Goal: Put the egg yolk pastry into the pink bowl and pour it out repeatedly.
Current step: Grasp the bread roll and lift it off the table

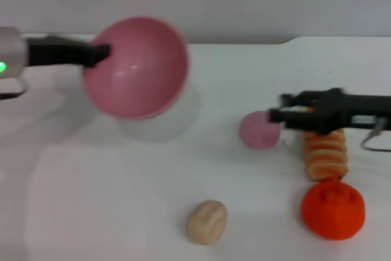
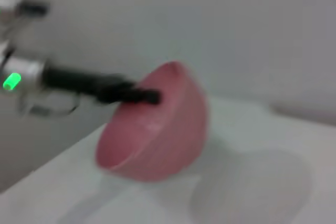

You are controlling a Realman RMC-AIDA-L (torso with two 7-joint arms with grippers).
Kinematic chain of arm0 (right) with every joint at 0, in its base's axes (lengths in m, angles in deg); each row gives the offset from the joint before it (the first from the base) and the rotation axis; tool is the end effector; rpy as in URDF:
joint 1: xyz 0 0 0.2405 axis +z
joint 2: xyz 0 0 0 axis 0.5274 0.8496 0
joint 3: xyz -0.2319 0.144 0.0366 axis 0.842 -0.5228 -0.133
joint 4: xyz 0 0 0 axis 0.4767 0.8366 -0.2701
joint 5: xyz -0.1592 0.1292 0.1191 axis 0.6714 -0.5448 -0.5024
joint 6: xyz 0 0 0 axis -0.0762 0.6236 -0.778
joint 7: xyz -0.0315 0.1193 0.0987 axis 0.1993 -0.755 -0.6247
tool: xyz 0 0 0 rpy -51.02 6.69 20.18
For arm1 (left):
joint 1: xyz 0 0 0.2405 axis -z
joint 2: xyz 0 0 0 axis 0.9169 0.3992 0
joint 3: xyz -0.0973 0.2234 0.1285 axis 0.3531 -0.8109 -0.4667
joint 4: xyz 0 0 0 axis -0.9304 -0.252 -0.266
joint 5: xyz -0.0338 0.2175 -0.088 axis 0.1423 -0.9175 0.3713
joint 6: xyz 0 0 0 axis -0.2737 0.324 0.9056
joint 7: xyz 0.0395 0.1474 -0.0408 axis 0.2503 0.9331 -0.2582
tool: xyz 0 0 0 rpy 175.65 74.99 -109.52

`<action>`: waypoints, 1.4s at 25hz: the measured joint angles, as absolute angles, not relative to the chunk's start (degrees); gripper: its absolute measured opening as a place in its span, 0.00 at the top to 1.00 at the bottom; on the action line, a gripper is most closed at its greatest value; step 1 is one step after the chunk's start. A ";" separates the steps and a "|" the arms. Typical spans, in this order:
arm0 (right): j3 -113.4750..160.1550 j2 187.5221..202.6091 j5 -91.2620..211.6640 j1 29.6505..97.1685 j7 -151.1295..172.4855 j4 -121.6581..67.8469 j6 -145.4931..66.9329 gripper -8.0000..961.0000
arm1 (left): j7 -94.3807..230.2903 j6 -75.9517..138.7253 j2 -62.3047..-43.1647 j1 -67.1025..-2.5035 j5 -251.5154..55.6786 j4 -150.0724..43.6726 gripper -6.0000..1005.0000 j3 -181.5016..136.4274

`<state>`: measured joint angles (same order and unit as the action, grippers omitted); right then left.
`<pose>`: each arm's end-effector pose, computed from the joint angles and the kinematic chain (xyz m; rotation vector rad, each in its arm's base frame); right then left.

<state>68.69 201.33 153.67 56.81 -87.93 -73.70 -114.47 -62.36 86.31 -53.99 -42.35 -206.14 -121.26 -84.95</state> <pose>0.2744 0.3725 -0.0069 -2.6449 0.9281 0.6510 -0.2442 0.4292 0.0332 -2.3259 -0.9792 -0.3234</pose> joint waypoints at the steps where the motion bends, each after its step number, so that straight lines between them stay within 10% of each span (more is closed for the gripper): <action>1: 71.24 201.33 153.67 57.58 -87.95 -73.80 -114.28 0.44 | -65.82 89.13 -53.97 -42.29 -210.49 -122.89 0.99 -83.35; 35: 121.63 201.64 166.39 68.23 -100.38 -84.18 -101.15 0.46 | -76.02 106.55 -55.59 -45.57 -224.03 -135.75 0.99 -75.61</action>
